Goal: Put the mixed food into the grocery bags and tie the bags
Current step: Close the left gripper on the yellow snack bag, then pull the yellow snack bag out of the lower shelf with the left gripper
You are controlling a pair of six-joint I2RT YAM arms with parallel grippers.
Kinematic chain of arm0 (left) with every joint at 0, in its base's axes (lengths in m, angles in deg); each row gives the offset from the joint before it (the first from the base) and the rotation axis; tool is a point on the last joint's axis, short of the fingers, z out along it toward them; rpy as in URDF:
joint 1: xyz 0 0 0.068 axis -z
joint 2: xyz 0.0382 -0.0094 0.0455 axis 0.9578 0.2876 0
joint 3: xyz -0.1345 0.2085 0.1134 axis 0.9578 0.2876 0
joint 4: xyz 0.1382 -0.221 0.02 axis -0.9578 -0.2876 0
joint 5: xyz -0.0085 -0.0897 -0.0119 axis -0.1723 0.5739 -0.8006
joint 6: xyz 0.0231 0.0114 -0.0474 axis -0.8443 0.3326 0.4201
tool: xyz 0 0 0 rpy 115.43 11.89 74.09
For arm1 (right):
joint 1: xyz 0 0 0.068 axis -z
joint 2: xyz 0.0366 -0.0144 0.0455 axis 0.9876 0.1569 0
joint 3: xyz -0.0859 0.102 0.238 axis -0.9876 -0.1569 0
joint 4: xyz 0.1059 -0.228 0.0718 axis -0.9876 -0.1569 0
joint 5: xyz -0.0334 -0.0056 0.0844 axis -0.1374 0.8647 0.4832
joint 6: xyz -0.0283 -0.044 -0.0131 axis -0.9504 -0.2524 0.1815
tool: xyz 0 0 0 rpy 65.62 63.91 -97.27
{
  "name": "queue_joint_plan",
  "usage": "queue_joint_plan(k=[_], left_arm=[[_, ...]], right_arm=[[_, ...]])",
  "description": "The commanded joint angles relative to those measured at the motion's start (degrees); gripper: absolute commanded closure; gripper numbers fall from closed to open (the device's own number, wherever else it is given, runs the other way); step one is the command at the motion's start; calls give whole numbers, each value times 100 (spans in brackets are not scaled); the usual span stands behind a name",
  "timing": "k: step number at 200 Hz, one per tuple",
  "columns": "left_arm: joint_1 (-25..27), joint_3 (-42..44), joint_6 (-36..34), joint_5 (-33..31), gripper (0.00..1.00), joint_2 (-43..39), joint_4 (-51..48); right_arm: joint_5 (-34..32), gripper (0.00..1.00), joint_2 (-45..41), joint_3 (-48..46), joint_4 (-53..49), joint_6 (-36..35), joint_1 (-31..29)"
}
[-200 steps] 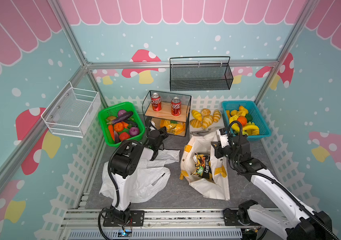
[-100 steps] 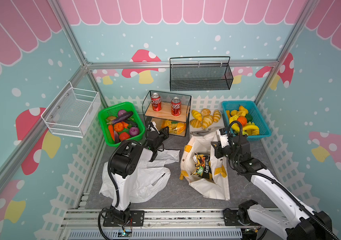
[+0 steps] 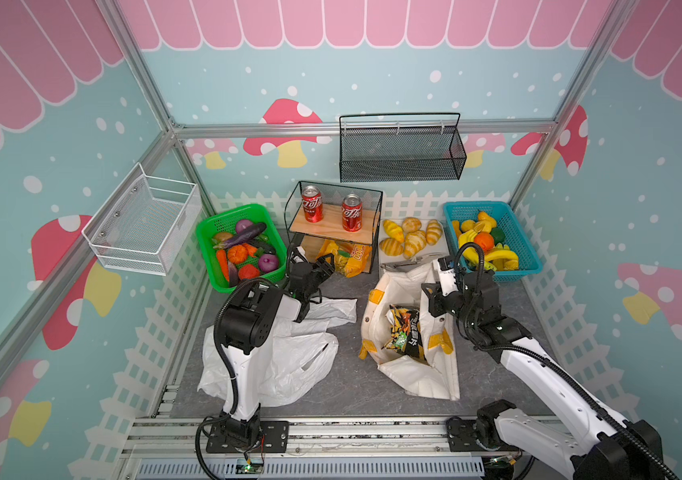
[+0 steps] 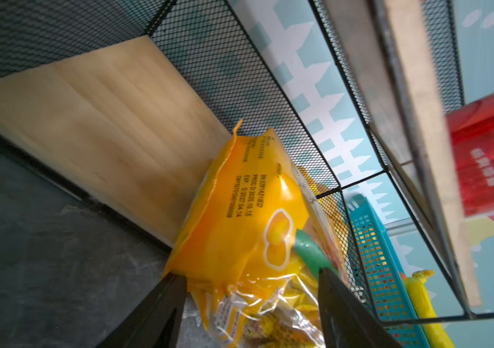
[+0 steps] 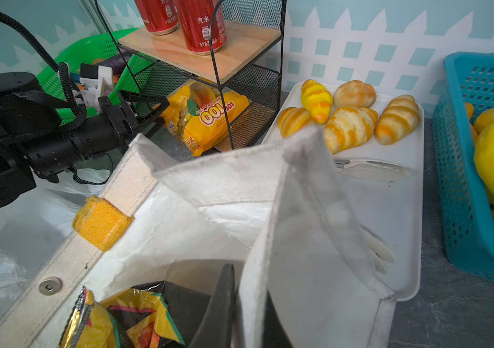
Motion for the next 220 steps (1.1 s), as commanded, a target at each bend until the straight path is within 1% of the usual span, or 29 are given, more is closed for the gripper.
queue_joint_plan(k=[1, 15, 50, 63, 78, 128, 151, 173, 204, 220], left_arm=[[-52, -56, 86, -282, 24, -183, -542], [-72, -63, 56, -323, 21, -188, -624], [-152, -310, -37, -121, 11, -3, -705], [-176, -424, -68, 28, 7, 112, -624], [-205, -623, -105, 238, 3, 267, -602], [-236, -1040, -167, 599, 3, 684, -608], [-229, -1037, -160, 701, 9, 770, -383], [-218, -1005, -94, 750, 22, 830, -195], [-218, -864, -64, 716, 45, 778, 47], [-230, -791, -146, 703, 54, 656, 80]], right_arm=[[104, 100, -5, -89, 174, -24, 15], [104, 100, 12, -74, 165, -30, 20], [147, 100, 60, -26, 184, -34, 15], [159, 100, 65, -34, 196, -32, 15], [149, 100, 67, -48, 188, -34, 16], [126, 100, -4, -104, 212, -8, 15], [103, 100, -23, -145, 201, -21, 15], [105, 100, -41, -166, 179, -25, 15], [71, 100, -82, -167, 172, -34, 15], [103, 100, -77, -153, 161, -30, 15]])
